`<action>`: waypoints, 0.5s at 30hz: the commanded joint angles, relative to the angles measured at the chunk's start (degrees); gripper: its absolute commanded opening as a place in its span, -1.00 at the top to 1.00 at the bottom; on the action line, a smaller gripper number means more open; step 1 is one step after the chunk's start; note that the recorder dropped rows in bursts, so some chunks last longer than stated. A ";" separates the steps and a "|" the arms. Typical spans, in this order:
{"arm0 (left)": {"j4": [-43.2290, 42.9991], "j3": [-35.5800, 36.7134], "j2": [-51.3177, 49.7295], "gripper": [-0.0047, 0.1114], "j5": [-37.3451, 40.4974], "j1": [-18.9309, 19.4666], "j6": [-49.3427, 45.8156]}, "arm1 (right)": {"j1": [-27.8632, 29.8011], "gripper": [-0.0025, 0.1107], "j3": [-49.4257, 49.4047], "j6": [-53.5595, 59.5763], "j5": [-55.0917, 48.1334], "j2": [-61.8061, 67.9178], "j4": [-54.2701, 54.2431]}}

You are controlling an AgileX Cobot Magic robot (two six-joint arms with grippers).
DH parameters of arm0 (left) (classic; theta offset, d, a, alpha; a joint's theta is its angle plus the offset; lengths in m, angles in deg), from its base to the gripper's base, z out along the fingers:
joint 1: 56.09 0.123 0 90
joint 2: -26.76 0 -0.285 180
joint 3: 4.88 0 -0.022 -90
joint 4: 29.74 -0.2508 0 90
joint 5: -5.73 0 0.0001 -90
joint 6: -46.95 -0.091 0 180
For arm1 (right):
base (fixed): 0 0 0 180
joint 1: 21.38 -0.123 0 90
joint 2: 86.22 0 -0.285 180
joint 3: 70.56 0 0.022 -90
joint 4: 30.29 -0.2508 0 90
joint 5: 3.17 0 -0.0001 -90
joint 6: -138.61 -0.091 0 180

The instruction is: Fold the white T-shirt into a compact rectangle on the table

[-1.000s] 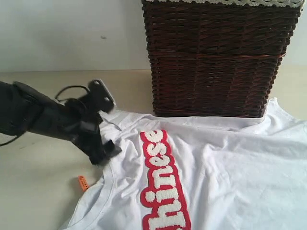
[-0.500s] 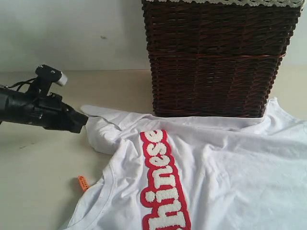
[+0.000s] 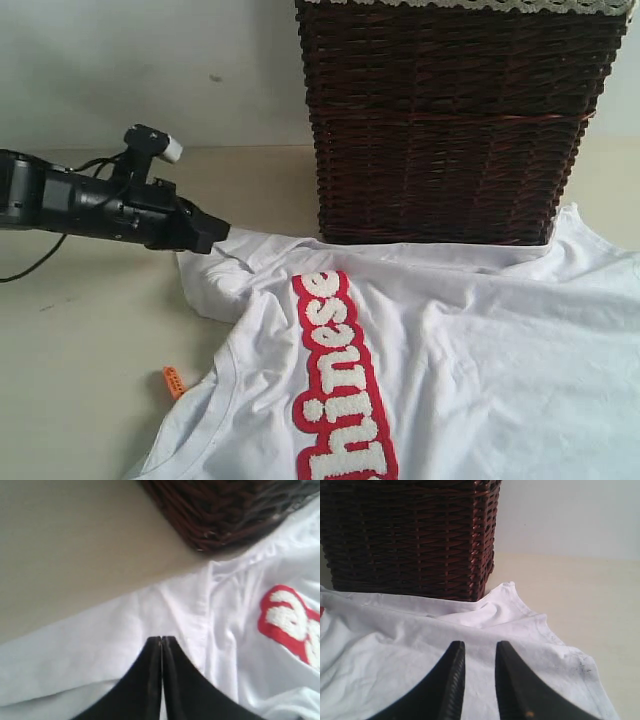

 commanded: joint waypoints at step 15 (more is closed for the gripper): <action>-41.70 -18.96 -5.31 0.34 10.38 -2.88 -9.52 | 0.01 0.55 -0.32 0.25 0.40 -0.39 -0.26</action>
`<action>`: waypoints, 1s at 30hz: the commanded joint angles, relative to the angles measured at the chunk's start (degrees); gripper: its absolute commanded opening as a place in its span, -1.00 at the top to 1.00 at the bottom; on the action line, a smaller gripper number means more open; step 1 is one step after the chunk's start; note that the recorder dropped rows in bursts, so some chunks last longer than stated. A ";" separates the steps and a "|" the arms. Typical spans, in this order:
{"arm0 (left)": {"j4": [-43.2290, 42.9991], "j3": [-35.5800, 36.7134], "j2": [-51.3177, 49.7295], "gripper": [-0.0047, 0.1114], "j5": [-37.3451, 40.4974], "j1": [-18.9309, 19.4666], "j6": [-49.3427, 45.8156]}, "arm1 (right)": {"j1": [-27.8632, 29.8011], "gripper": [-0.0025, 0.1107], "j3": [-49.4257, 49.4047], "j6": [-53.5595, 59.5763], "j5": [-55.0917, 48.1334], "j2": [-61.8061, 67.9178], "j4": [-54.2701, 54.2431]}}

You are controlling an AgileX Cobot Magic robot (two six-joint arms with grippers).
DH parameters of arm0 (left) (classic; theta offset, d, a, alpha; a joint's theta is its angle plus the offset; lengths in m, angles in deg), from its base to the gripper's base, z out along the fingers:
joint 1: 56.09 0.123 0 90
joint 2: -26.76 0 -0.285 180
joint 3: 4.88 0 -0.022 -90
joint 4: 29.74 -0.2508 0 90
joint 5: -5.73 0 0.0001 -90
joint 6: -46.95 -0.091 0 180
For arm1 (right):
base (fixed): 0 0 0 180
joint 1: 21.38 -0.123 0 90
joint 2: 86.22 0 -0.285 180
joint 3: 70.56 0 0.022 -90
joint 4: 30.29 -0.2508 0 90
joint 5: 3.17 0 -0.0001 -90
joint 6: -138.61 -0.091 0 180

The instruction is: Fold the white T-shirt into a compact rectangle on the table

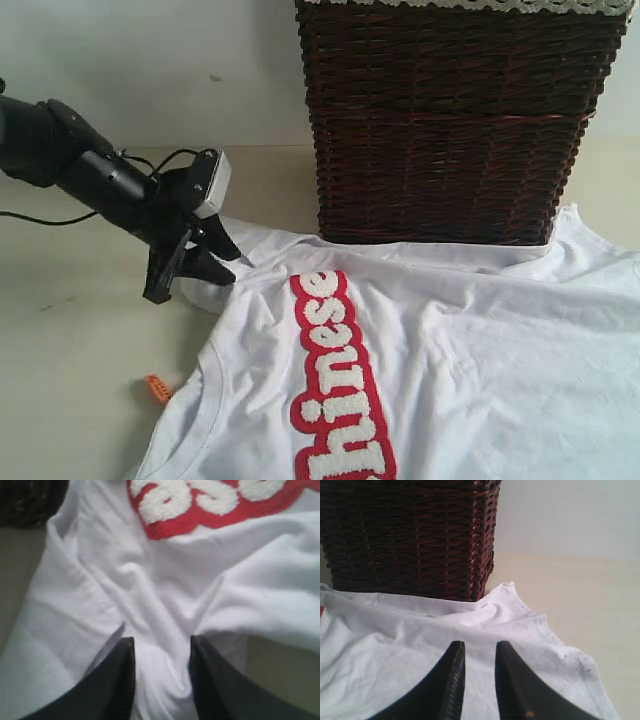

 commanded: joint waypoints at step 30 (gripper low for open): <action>-2.21 -8.10 -6.99 0.36 -12.90 -4.90 -0.16 | 0.01 0.55 -0.32 0.25 0.40 -0.39 -0.26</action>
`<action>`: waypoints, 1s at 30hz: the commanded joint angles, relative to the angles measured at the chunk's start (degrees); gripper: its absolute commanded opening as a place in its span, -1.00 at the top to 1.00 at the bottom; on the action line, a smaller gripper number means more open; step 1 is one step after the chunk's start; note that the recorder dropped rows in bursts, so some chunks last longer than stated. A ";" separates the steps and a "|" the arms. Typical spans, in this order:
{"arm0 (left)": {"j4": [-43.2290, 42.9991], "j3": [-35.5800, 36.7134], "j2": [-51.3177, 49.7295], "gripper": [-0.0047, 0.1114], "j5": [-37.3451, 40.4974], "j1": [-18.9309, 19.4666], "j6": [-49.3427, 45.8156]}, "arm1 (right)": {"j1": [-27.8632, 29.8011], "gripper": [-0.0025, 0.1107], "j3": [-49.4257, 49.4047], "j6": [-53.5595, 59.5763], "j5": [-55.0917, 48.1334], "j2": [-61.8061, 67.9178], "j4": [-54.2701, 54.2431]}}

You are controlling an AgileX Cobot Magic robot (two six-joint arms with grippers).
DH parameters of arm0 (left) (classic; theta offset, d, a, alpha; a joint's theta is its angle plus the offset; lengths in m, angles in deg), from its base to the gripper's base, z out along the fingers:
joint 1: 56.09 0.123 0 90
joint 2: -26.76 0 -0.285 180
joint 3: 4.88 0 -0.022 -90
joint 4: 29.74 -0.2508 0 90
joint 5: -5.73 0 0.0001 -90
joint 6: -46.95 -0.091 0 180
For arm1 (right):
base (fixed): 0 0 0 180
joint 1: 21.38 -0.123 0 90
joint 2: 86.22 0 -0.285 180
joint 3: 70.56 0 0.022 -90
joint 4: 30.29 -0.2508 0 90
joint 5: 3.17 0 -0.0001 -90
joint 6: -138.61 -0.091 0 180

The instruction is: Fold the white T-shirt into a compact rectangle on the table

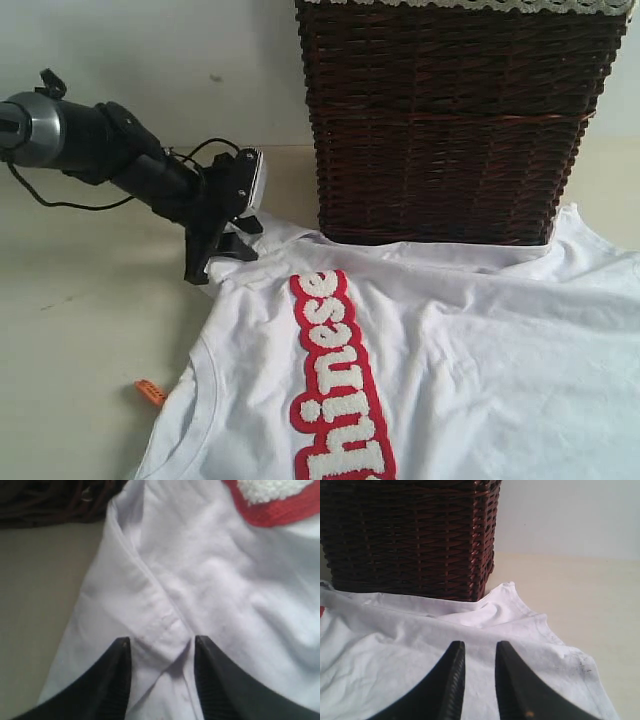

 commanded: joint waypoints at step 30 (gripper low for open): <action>11.83 -4.20 -0.30 0.92 -19.93 -2.39 0.06 | 0.01 0.55 -0.32 0.25 0.40 -0.39 -0.26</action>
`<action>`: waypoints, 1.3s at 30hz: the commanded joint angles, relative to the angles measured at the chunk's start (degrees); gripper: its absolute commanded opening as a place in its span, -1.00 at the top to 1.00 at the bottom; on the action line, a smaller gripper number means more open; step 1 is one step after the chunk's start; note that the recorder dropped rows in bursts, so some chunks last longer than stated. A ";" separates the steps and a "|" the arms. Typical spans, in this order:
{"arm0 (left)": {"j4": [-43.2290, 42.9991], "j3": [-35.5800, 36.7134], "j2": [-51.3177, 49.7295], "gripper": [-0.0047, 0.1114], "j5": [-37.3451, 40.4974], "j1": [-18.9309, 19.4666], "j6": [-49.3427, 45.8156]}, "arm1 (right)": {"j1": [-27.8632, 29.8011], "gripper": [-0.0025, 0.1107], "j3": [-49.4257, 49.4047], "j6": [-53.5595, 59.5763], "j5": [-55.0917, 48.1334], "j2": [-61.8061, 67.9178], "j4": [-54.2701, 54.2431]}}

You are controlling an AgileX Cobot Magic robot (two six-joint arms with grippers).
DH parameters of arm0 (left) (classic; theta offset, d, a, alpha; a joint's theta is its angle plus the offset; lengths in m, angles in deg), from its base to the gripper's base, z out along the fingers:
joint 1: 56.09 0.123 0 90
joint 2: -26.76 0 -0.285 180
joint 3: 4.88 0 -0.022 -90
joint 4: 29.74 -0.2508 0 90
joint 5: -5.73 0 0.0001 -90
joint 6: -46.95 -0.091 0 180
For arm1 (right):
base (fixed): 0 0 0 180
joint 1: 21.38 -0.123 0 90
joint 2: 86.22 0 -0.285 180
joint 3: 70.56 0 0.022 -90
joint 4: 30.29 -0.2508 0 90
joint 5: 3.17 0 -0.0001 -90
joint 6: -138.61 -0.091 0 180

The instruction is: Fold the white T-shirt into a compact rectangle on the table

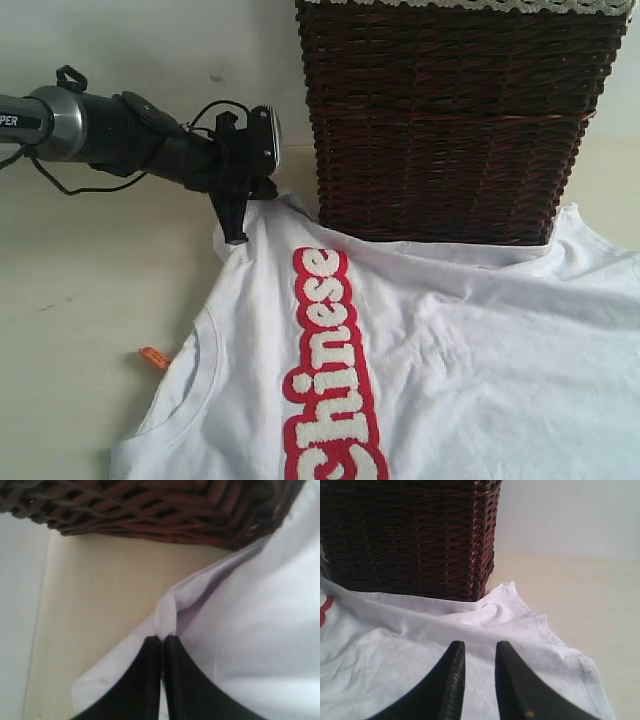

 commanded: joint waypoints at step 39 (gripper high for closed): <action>2.79 39.25 20.79 0.84 37.68 13.64 7.25 | 0.01 0.55 -0.32 0.26 0.91 -0.39 -0.48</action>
